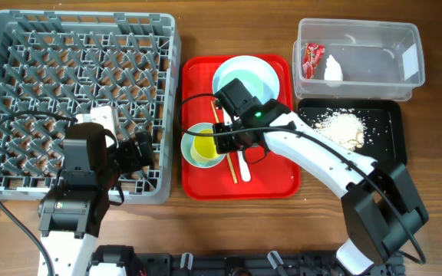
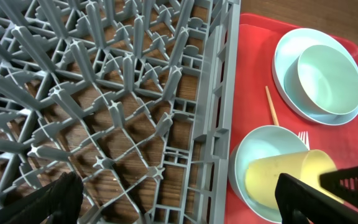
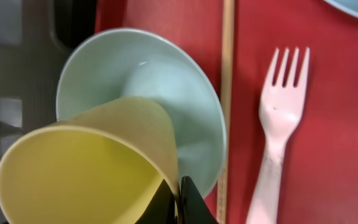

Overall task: Sort waste into correct bins and load items into the dishwasher rack
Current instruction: 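Grasp the yellow cup with the right gripper and lift it toward the left gripper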

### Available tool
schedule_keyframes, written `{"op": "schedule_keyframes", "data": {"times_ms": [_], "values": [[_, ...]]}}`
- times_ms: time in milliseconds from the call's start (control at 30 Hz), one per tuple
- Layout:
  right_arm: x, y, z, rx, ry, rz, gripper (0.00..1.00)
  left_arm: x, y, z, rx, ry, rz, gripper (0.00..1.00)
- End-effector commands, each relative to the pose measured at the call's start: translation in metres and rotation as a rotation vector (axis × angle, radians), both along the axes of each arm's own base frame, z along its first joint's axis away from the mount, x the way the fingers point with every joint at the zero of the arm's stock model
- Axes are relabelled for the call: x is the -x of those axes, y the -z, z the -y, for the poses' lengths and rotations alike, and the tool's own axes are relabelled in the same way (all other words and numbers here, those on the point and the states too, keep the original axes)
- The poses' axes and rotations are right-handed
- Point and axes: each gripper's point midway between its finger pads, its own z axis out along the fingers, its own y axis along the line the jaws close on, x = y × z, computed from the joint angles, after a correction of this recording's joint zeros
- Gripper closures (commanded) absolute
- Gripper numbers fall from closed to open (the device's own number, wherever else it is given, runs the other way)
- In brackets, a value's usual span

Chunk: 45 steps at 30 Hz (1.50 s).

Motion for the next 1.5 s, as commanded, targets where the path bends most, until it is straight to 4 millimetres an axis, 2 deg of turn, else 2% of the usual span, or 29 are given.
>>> {"op": "schedule_keyframes", "data": {"times_ms": [0,33,100,167,267,300,400,500,567,800,867,1033,1200,1333,1467], "values": [[-0.030,-0.064,0.004,-0.082,0.044,0.128,0.96,-0.002,-0.008,0.006,0.025,0.020,0.017,0.00],[-0.033,-0.077,0.006,-0.103,0.045,0.154,0.95,-0.002,-0.009,0.010,0.043,0.037,0.019,0.00],[-0.043,-0.119,0.021,-0.178,0.088,0.236,0.96,-0.006,-0.016,0.026,0.105,0.100,0.049,0.00],[-0.050,-0.141,0.038,-0.223,0.128,0.270,0.96,-0.011,-0.027,0.049,0.206,0.194,0.087,0.00],[-0.059,-0.152,0.058,-0.311,0.172,0.236,0.96,-0.019,-0.033,0.071,0.361,0.238,0.076,0.00],[-0.060,-0.154,0.062,-0.373,0.172,0.200,0.96,-0.023,-0.034,0.084,0.423,0.295,0.067,0.00],[-0.058,-0.164,0.062,-0.532,0.140,0.122,0.96,-0.026,-0.040,0.111,0.548,0.446,0.062,0.00],[-0.053,-0.172,0.055,-0.662,0.082,0.054,0.96,-0.024,-0.058,0.141,0.698,0.667,0.095,0.00],[-0.044,-0.178,0.048,-0.728,0.037,0.013,0.95,-0.025,-0.068,0.151,0.767,0.765,0.118,0.00],[-0.019,-0.215,0.032,-0.947,-0.146,-0.042,0.96,-0.014,-0.093,0.163,0.826,1.023,0.233,0.00],[-0.016,-0.220,0.031,-0.970,-0.165,-0.050,0.96,-0.012,-0.101,0.164,0.815,1.075,0.278,0.00],[-0.012,-0.224,0.030,-0.995,-0.184,-0.063,0.96,-0.013,-0.119,0.166,0.804,1.114,0.350,0.00],[-0.010,-0.224,0.027,-0.994,-0.194,-0.068,0.96,-0.003,-0.139,0.179,0.784,1.206,0.432,0.00],[-0.009,-0.224,0.026,-0.994,-0.198,-0.069,0.96,0.007,-0.145,0.192,0.771,1.268,0.470,0.01],[-0.009,-0.224,0.026,-0.993,-0.197,-0.071,0.96,0.009,-0.148,0.194,0.762,1.286,0.492,0.07]]}}
